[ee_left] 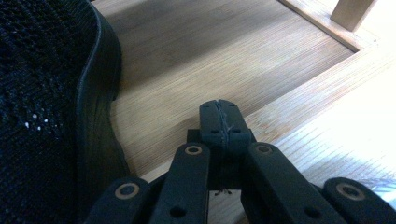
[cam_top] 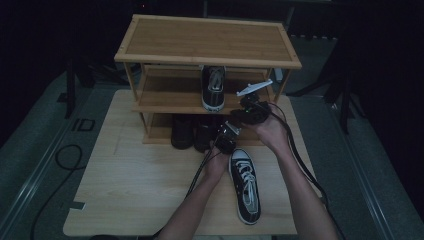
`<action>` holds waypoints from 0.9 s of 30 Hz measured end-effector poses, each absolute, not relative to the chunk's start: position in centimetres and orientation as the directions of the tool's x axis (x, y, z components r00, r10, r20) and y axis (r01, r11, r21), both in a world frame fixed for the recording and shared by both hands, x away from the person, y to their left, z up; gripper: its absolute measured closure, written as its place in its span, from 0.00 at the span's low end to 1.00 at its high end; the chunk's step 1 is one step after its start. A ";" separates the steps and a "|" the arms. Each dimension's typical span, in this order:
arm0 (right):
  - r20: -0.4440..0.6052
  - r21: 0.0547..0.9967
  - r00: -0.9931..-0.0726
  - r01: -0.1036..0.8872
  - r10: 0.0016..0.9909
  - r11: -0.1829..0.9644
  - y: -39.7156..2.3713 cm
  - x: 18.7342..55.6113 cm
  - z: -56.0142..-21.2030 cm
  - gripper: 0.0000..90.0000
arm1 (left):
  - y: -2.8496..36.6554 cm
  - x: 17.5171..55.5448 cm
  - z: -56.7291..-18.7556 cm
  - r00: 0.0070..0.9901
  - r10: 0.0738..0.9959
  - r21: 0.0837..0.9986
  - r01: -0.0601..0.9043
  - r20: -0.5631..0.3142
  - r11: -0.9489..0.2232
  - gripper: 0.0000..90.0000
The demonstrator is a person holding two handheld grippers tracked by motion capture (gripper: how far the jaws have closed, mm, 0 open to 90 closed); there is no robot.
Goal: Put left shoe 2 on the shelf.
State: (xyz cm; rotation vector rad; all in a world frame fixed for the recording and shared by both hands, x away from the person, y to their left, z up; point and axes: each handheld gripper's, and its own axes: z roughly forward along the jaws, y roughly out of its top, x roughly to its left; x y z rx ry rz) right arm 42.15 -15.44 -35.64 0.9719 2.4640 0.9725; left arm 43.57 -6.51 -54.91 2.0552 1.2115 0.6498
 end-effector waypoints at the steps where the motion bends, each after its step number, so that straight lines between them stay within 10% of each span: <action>1: -0.041 0.694 -0.714 0.483 0.699 0.534 -15.8 42.1 -35.7 0.99 | -6.5 43.6 -54.9 0.448 0.890 0.745 0.564 0.086 -0.356 1.00; 27: -0.031 0.576 -0.682 0.586 0.731 0.570 -20.7 38.3 -40.4 0.94 | -6.5 43.5 -55.0 0.443 0.893 0.751 0.563 0.078 -0.345 1.00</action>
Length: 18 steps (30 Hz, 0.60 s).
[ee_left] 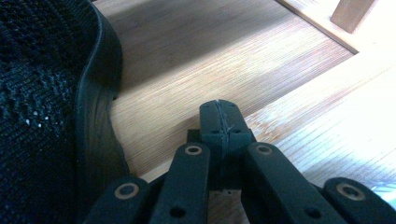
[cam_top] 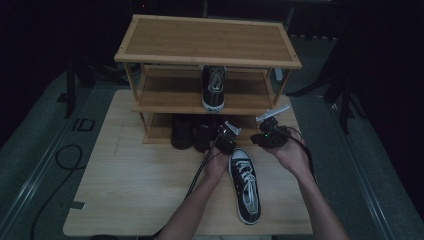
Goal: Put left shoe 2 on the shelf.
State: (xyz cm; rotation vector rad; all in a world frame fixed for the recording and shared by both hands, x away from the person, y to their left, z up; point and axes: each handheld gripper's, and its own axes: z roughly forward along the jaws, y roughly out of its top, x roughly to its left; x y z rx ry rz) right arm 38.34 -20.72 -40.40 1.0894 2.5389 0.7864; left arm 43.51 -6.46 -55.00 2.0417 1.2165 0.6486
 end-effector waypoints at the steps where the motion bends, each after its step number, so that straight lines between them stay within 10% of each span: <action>1: -0.027 0.568 -0.681 0.592 0.732 0.572 -20.8 37.9 -40.8 0.93 | -6.5 43.5 -55.0 0.446 0.892 0.751 0.563 0.076 -0.346 1.00; 18: 0.010 0.526 -0.702 0.609 0.712 0.593 -21.5 33.1 -44.2 0.86 | -6.5 43.5 -55.0 0.445 0.892 0.749 0.564 0.078 -0.347 1.00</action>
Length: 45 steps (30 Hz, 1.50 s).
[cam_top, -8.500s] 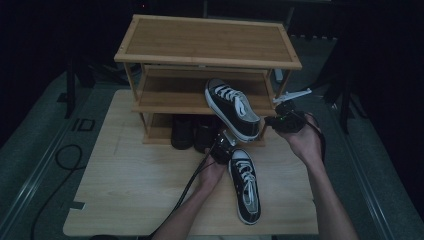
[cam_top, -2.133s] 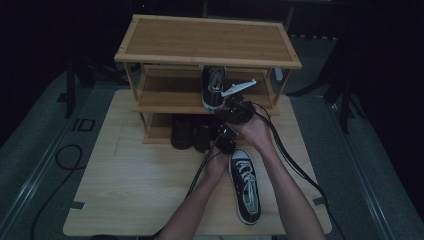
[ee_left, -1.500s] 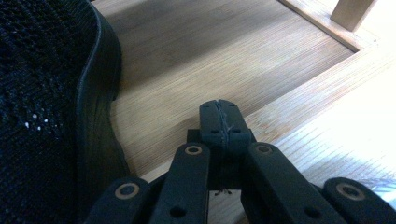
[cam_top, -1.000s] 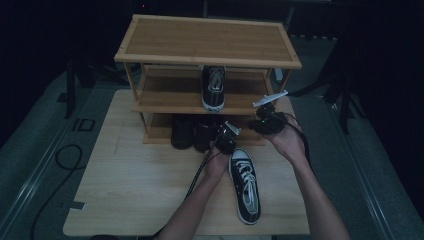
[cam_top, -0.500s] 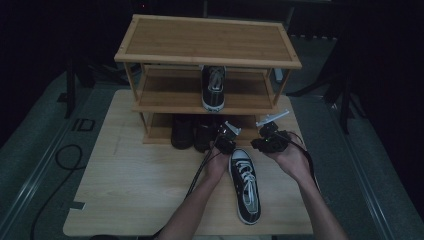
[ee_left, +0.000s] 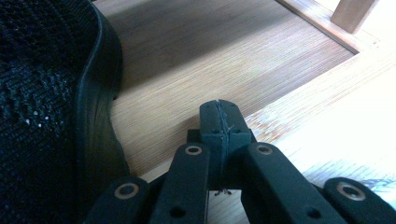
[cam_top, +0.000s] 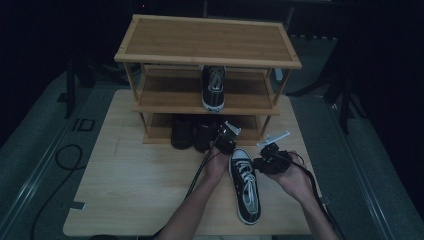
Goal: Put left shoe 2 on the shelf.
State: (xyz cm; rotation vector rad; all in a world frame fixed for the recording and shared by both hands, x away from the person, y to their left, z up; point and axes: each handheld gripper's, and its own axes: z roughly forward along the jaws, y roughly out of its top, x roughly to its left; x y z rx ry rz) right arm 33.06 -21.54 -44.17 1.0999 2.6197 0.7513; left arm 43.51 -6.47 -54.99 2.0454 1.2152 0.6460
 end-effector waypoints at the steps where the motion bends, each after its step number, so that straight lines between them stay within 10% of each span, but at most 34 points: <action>1: 0.010 0.523 -0.707 0.606 0.707 0.599 -21.5 32.8 -44.3 0.84 | -6.5 43.5 -55.0 0.445 0.892 0.749 0.564 0.078 -0.347 1.00; 31: -0.027 0.424 -0.690 0.647 0.723 0.634 -20.4 29.6 -47.9 0.75 | -6.4 43.5 -55.0 0.444 0.893 0.750 0.566 0.073 -0.343 1.00; 45: -0.038 0.403 -0.689 0.652 0.723 0.642 -21.0 29.6 -47.8 0.88 | -6.4 43.6 -54.9 0.448 0.892 0.749 0.568 0.066 -0.341 1.00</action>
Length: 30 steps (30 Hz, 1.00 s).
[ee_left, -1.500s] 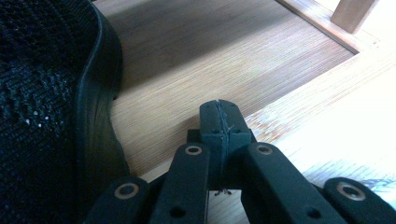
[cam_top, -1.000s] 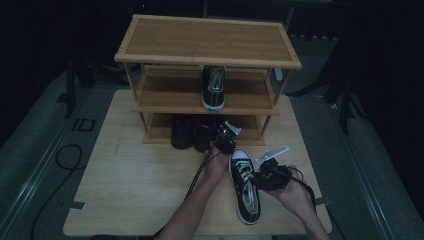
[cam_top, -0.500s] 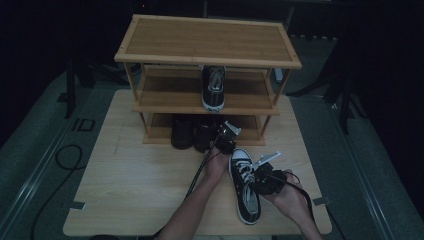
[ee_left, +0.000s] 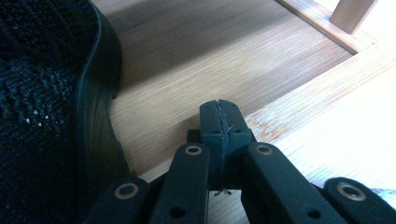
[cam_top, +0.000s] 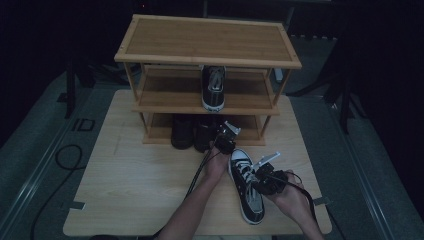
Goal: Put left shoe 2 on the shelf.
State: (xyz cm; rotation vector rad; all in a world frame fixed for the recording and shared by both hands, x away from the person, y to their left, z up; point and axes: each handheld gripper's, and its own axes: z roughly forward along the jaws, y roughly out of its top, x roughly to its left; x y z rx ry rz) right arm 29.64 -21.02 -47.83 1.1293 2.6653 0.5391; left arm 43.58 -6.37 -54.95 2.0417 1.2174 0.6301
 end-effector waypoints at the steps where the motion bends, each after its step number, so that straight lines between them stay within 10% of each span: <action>1: -0.035 0.406 -0.688 0.653 0.725 0.639 -21.2 29.6 -47.8 0.89 | -6.4 43.6 -55.0 0.448 0.892 0.749 0.568 0.066 -0.341 1.00; 30: -0.041 0.458 -0.638 0.671 0.769 0.582 -26.1 29.8 -44.9 0.92 | -6.4 43.6 -54.9 0.447 0.892 0.748 0.568 0.071 -0.344 1.00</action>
